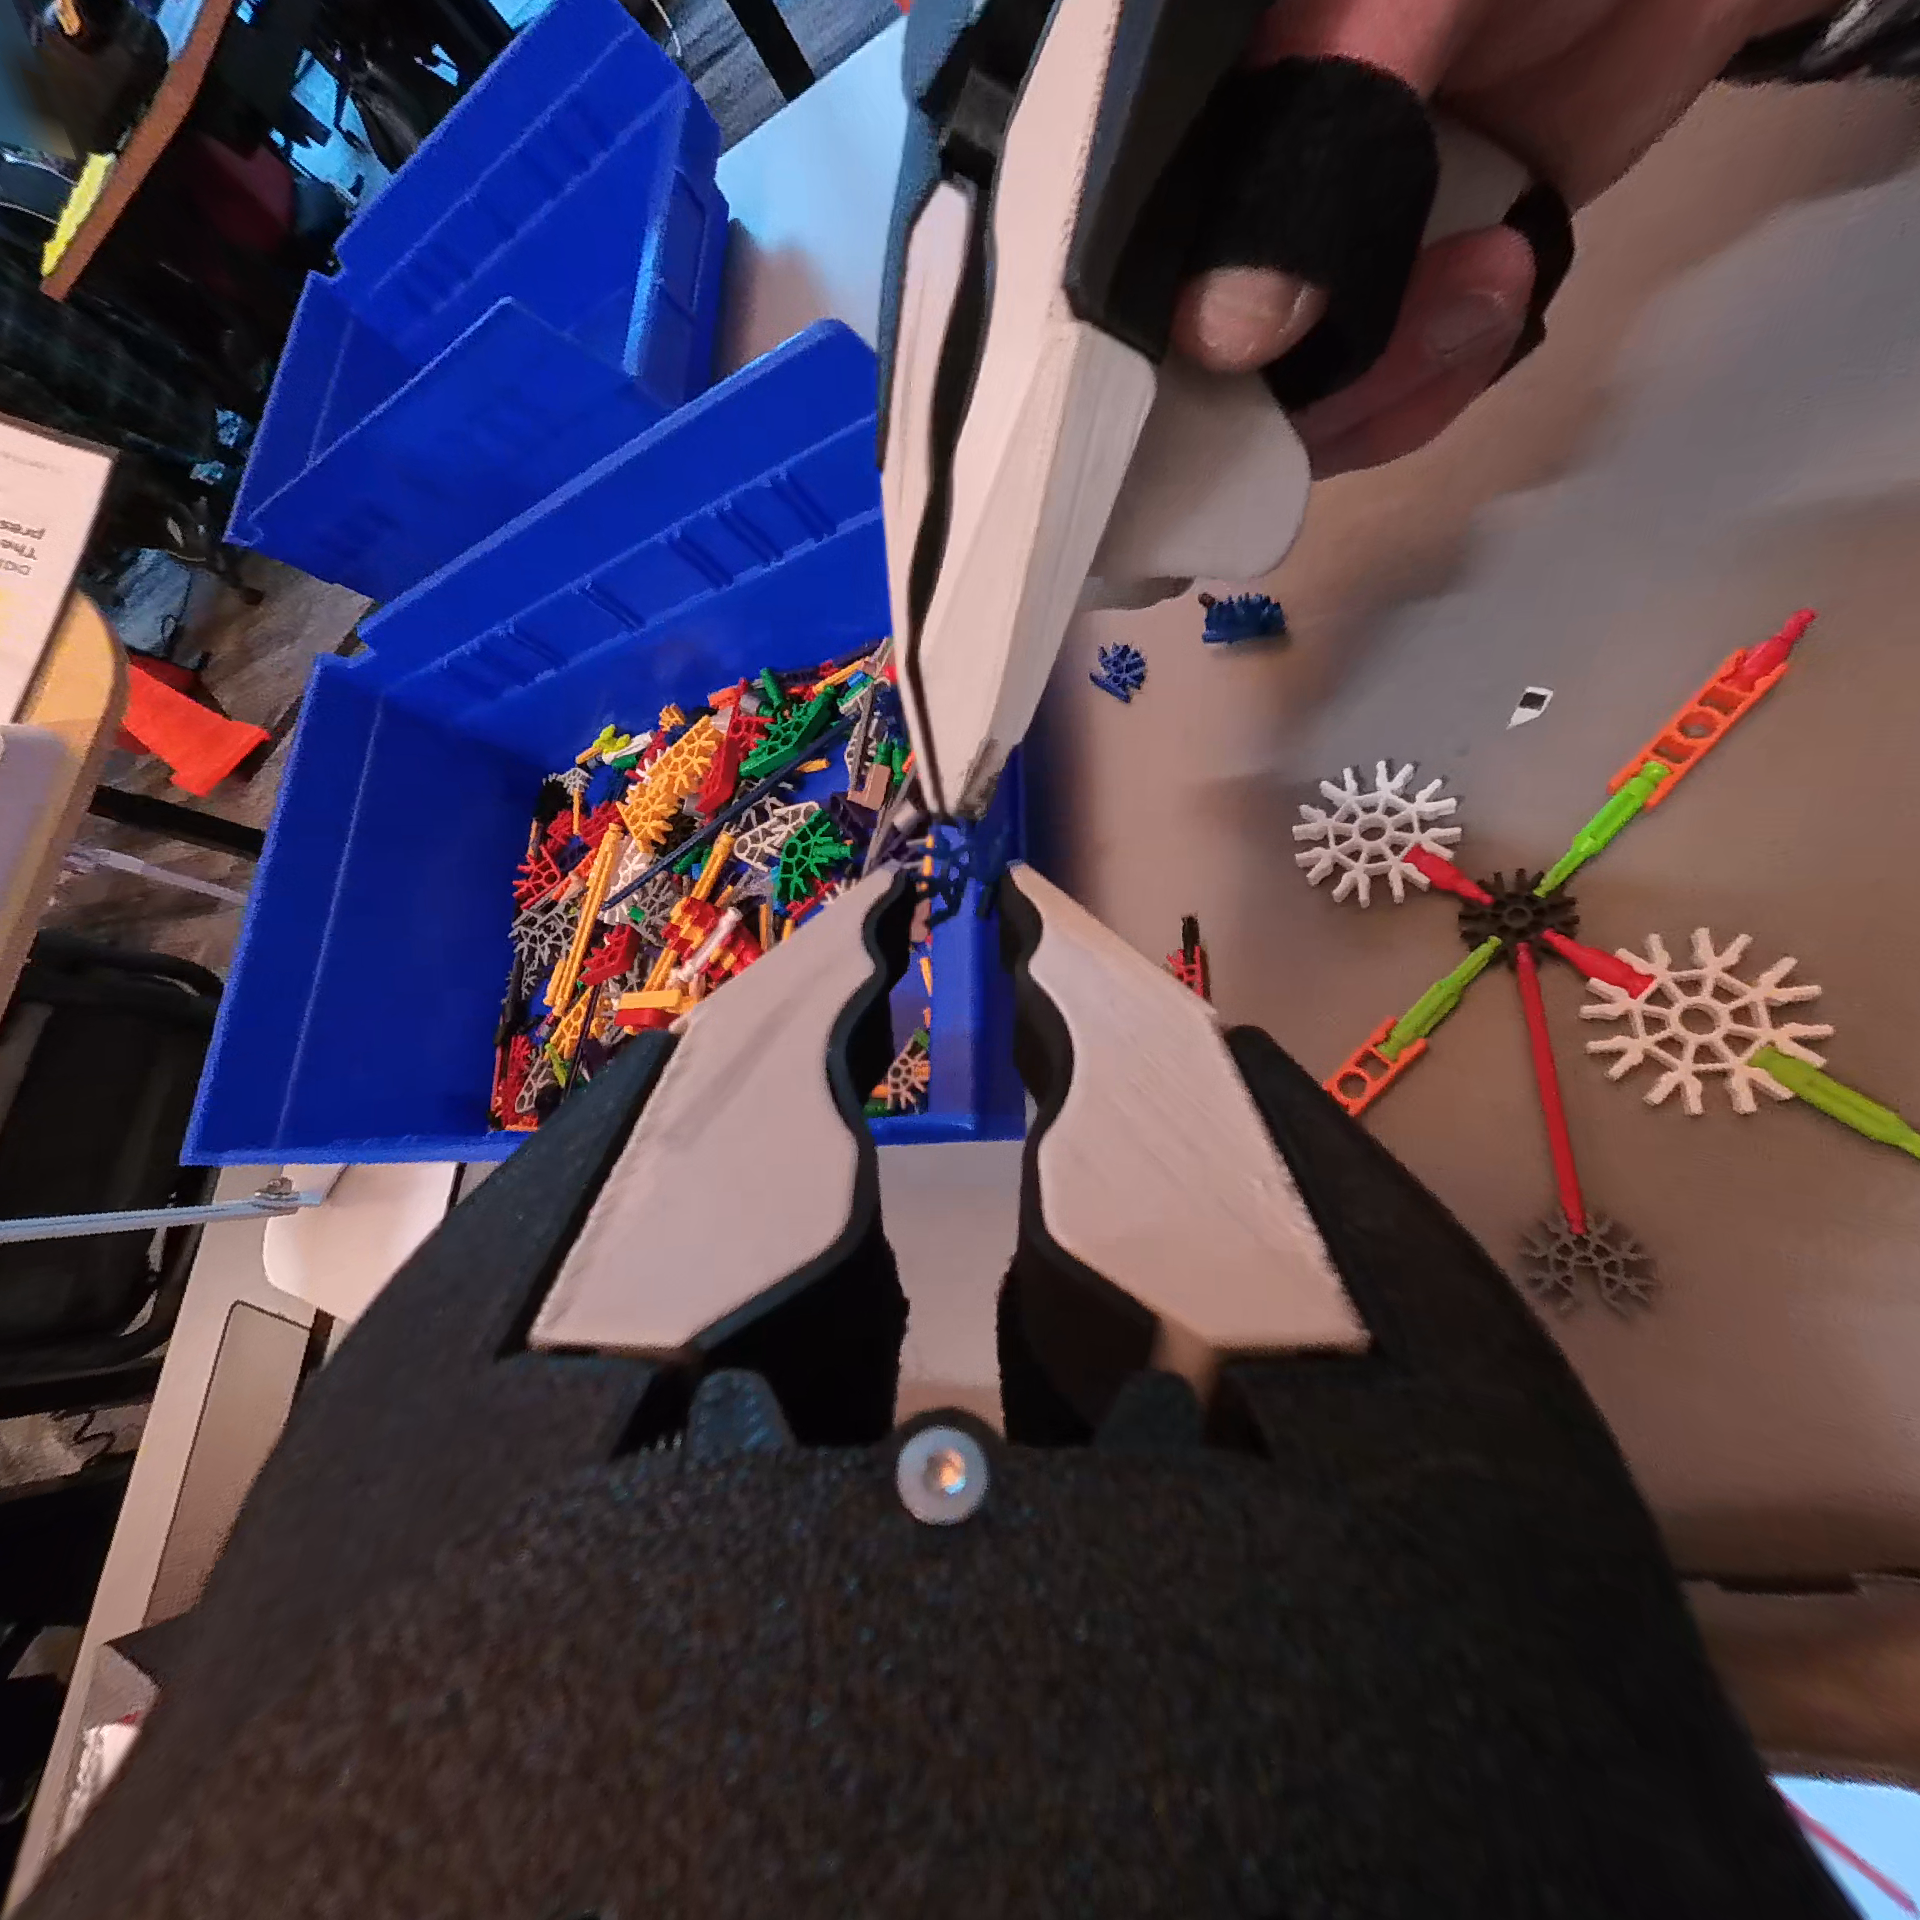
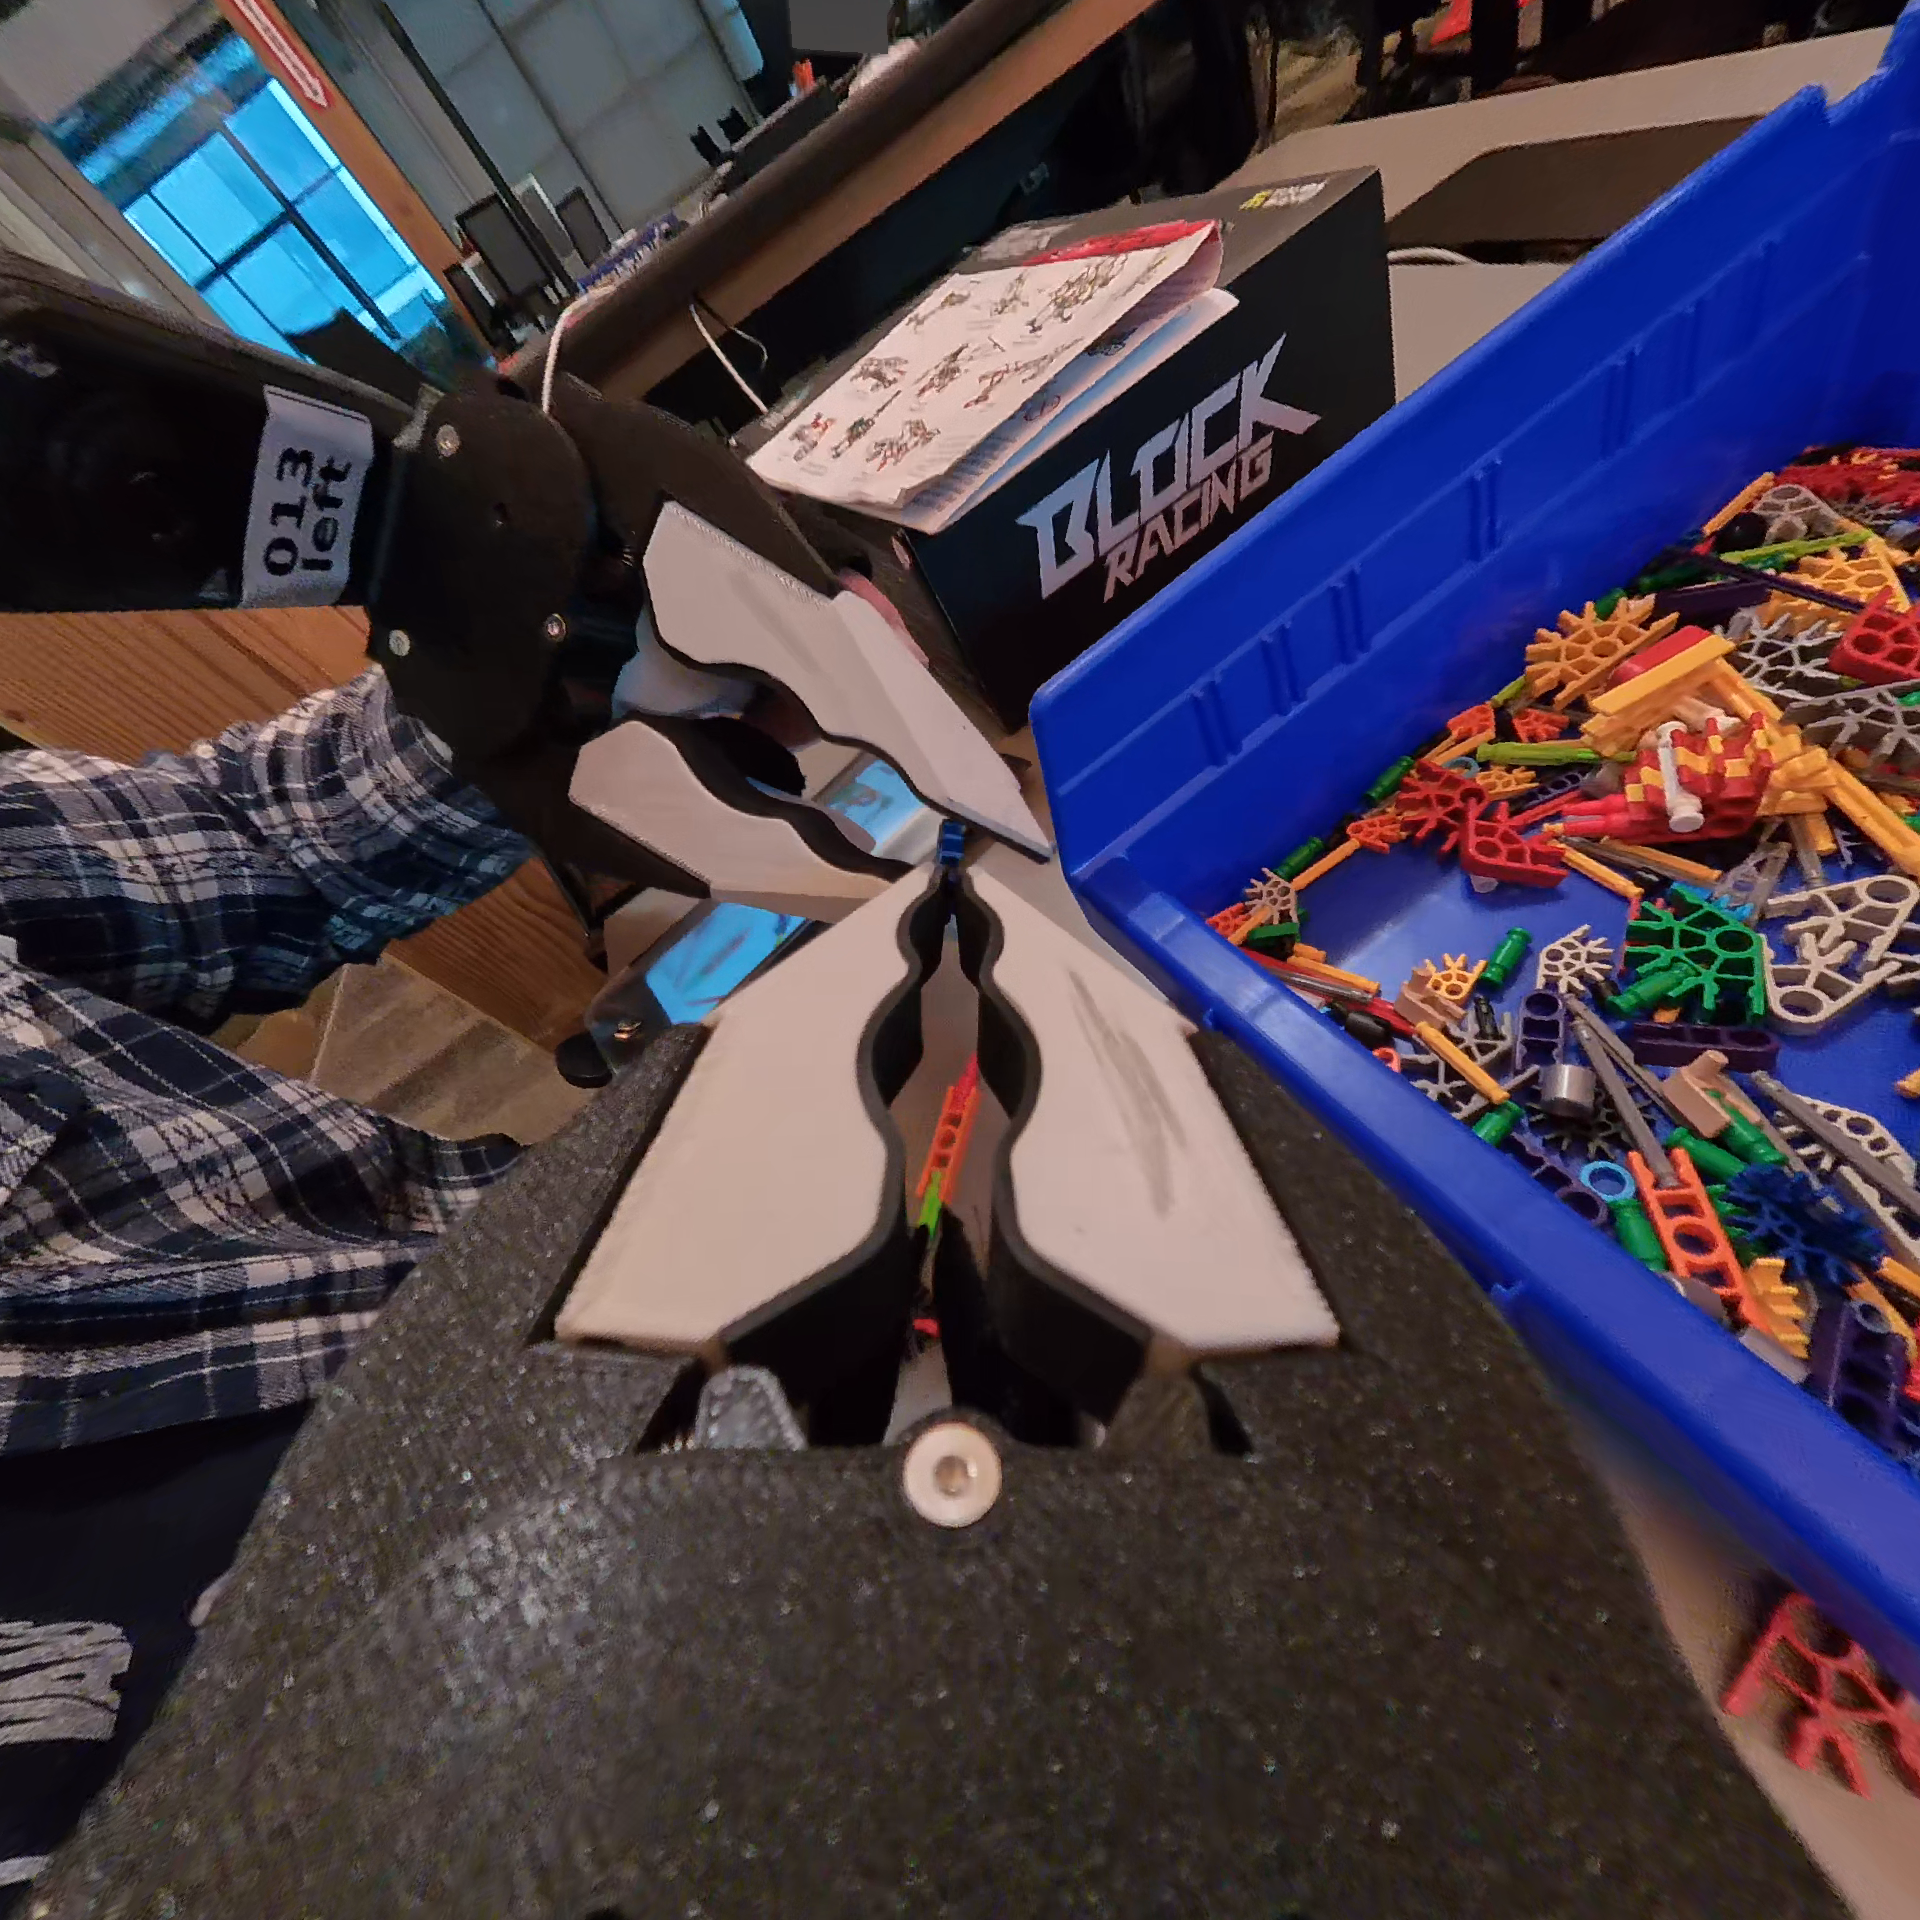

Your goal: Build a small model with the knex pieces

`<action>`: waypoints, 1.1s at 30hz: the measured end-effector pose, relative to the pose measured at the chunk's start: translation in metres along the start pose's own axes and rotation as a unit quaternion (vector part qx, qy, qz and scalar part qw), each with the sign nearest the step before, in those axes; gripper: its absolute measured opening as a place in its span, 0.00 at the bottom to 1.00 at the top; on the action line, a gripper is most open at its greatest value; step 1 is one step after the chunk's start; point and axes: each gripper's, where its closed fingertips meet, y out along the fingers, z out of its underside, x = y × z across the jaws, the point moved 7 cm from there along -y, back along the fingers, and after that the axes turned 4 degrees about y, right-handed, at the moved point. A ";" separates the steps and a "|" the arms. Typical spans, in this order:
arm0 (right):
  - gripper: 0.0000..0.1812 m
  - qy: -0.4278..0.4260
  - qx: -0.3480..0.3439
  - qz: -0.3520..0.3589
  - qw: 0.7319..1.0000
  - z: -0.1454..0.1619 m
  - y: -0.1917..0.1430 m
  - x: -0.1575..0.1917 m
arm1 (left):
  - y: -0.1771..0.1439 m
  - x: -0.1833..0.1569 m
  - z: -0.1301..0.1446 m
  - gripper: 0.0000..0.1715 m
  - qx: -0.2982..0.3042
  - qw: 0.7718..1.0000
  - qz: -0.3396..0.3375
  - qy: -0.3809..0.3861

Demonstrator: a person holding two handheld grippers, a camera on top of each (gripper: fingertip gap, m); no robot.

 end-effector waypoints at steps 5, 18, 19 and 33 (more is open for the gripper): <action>0.00 0.033 -0.033 -0.022 0.999 0.000 -0.004 -0.002 | -0.003 0.005 0.000 0.12 -0.015 1.000 -0.007 -0.017; 0.00 0.041 -0.045 -0.017 0.998 0.001 -0.009 -0.001 | -0.004 0.004 -0.008 0.10 -0.010 0.999 -0.034 0.035; 0.00 0.037 -0.044 -0.014 0.998 0.001 -0.009 0.000 | -0.005 0.004 -0.009 0.11 -0.007 0.998 -0.043 0.043; 0.00 0.012 -0.040 0.010 0.999 -0.010 -0.006 0.008 | -0.006 0.004 -0.012 0.08 0.003 0.995 -0.064 0.073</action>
